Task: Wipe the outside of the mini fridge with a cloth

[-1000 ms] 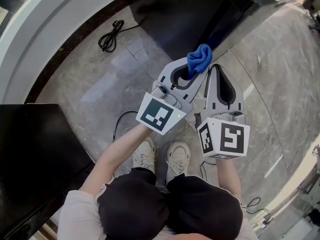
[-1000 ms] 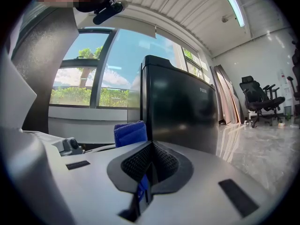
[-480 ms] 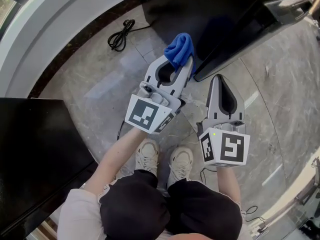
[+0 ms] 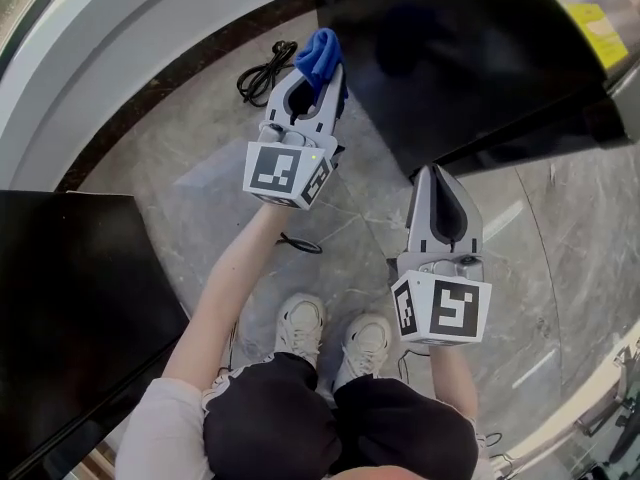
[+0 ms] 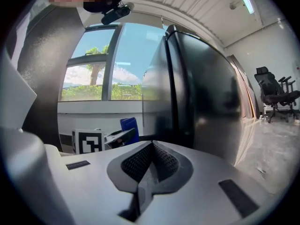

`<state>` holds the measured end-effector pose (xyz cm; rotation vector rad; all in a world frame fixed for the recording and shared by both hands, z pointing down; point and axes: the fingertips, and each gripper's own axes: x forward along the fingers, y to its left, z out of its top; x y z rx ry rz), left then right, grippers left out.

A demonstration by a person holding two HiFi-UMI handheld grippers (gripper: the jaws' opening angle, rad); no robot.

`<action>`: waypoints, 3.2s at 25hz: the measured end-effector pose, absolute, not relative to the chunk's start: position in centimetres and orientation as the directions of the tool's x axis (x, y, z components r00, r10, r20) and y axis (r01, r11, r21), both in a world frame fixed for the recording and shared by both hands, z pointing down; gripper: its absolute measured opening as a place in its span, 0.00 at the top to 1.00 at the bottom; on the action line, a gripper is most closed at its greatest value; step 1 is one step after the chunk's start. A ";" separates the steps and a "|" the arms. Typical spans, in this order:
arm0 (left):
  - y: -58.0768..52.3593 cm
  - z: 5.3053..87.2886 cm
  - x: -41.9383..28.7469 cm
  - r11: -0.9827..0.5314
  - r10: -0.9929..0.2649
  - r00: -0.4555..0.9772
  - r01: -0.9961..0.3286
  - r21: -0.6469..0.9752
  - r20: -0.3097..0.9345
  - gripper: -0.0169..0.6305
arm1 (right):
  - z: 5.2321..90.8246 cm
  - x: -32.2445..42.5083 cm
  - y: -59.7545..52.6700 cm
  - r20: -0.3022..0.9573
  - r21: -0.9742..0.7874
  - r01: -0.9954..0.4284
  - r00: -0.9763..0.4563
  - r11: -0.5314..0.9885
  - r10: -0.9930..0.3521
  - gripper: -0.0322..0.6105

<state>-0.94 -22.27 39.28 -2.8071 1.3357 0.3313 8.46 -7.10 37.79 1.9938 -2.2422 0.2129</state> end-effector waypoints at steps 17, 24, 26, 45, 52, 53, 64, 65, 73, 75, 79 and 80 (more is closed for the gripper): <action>-37.6 48.3 -3.1 -0.534 -0.845 0.530 -0.843 0.061 -0.079 0.89 | 43.2 4.9 -13.6 0.286 -0.069 -0.979 -0.204 0.192 -0.936 0.93; -39.7 50.0 -3.0 -0.529 -0.849 0.527 -0.846 0.064 -0.049 0.89 | 44.1 4.6 -14.3 0.293 -0.089 -0.974 -0.224 0.207 -0.929 0.93; -39.8 50.1 -2.9 -0.526 -0.850 0.524 -0.847 0.077 -0.053 0.88 | 44.1 4.6 -14.3 0.293 -0.095 -0.974 -0.227 0.208 -0.929 0.93; -33.4 47.0 0.0 -0.658 -0.752 0.649 -0.750 0.068 -0.119 0.89 | 42.6 3.2 -13.4 0.268 -0.105 -0.962 -0.270 0.250 -0.925 0.93; -28.5 45.2 1.8 -0.690 -0.724 0.673 -0.714 0.121 -0.154 0.89 | 41.4 3.9 -11.8 0.255 -0.075 -0.969 -0.246 0.235 -0.935 0.93; -27.9 44.9 2.0 -0.691 -0.722 0.673 -0.711 0.129 -0.160 0.89 | 41.1 4.3 -11.6 0.251 -0.076 -0.971 -0.238 0.226 -0.938 0.93; -17.9 40.9 6.3 -0.777 -0.608 0.754 -0.630 -0.008 -0.247 0.89 | 39.2 7.1 -7.9 0.213 -0.076 -0.986 -0.165 0.152 -0.963 0.93; -17.0 40.8 6.7 -0.786 -0.599 0.761 -0.619 -0.001 -0.248 0.88 | 39.2 7.3 -7.5 0.214 -0.075 -0.986 -0.159 0.146 -0.964 0.93; -11.6 40.7 8.9 -0.829 -0.546 0.806 -0.559 0.011 -0.228 0.89 | 38.1 10.4 -5.1 0.205 -0.073 -0.995 -0.086 0.072 -0.975 0.93; -11.0 40.6 9.3 -0.832 -0.544 0.808 -0.554 0.022 -0.225 0.88 | 37.7 11.2 -4.6 0.198 -0.068 -0.996 -0.072 0.059 -0.978 0.93; -9.3 40.3 10.2 -0.846 -0.524 0.820 -0.532 0.030 -0.229 0.89 | 37.4 12.2 -3.8 0.194 -0.063 -0.997 -0.051 0.039 -0.980 0.93; -9.0 40.3 10.4 -0.849 -0.520 0.823 -0.527 0.038 -0.226 0.88 | 37.3 12.3 -3.7 0.192 -0.064 -0.997 -0.049 0.037 -0.980 0.93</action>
